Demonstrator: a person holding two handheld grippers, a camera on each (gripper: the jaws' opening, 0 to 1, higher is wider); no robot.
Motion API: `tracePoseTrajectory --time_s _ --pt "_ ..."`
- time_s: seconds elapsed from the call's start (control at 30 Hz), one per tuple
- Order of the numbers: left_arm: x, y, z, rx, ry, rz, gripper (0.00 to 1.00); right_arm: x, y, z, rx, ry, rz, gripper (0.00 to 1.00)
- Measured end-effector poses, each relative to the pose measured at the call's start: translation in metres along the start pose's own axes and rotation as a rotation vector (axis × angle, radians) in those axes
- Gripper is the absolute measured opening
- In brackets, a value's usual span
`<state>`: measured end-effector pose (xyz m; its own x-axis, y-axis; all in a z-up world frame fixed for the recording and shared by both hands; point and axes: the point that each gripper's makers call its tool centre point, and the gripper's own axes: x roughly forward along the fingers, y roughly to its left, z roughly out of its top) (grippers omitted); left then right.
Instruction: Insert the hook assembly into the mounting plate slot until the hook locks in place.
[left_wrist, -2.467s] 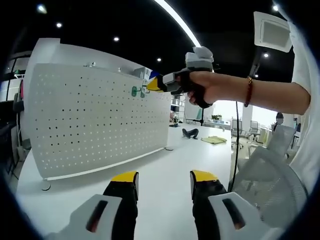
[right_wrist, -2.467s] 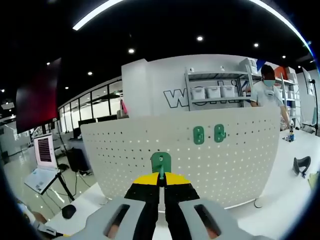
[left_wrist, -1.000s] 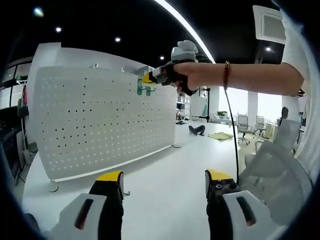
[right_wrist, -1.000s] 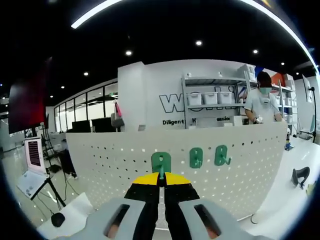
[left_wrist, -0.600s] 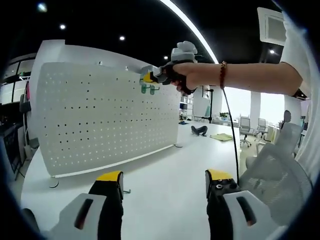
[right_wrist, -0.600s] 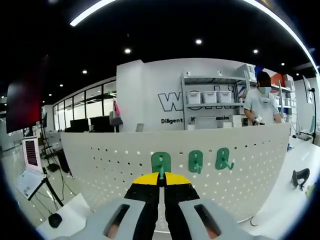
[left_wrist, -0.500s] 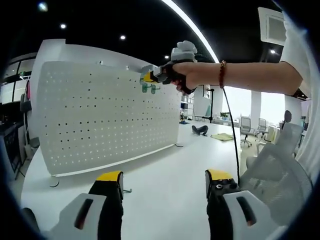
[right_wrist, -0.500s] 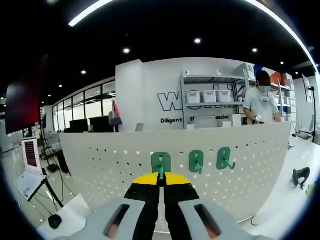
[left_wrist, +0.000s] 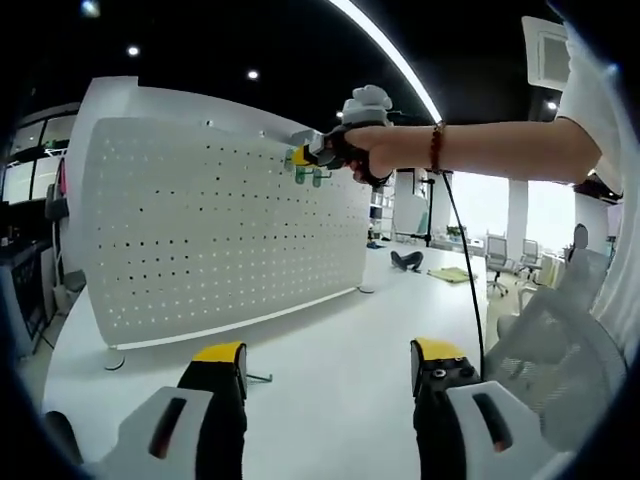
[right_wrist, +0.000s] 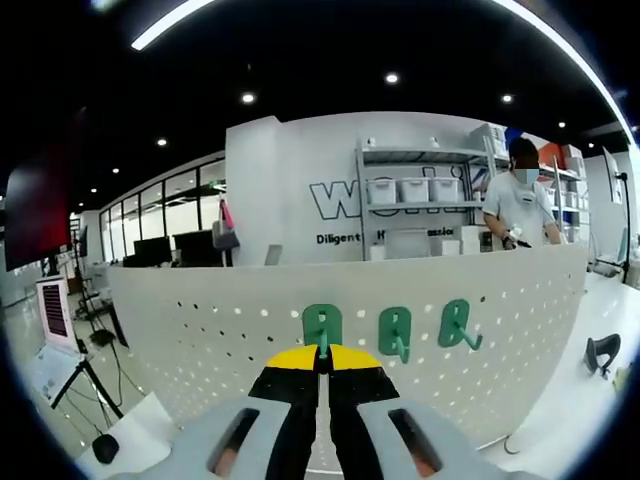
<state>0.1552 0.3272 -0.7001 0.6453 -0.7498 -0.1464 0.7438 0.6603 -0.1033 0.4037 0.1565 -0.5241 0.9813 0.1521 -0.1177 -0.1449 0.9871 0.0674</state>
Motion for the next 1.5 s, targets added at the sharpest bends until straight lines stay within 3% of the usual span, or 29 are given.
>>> tracePoseTrajectory --time_s 1.03,1.2,1.27,1.5 --pt "0.000 0.016 -0.004 -0.013 0.008 0.033 0.70 0.021 -0.004 -0.010 -0.023 0.041 -0.019 0.01" --pt "-0.002 0.019 -0.004 -0.025 -0.001 0.045 0.70 0.024 -0.003 -0.010 -0.065 0.049 -0.034 0.01" --pt "-0.003 0.019 -0.005 -0.024 0.001 0.047 0.70 0.024 -0.003 -0.010 -0.122 0.061 -0.046 0.01" --pt "-0.002 0.016 -0.007 -0.028 0.005 0.043 0.69 0.023 -0.003 -0.012 -0.130 0.065 -0.048 0.02"
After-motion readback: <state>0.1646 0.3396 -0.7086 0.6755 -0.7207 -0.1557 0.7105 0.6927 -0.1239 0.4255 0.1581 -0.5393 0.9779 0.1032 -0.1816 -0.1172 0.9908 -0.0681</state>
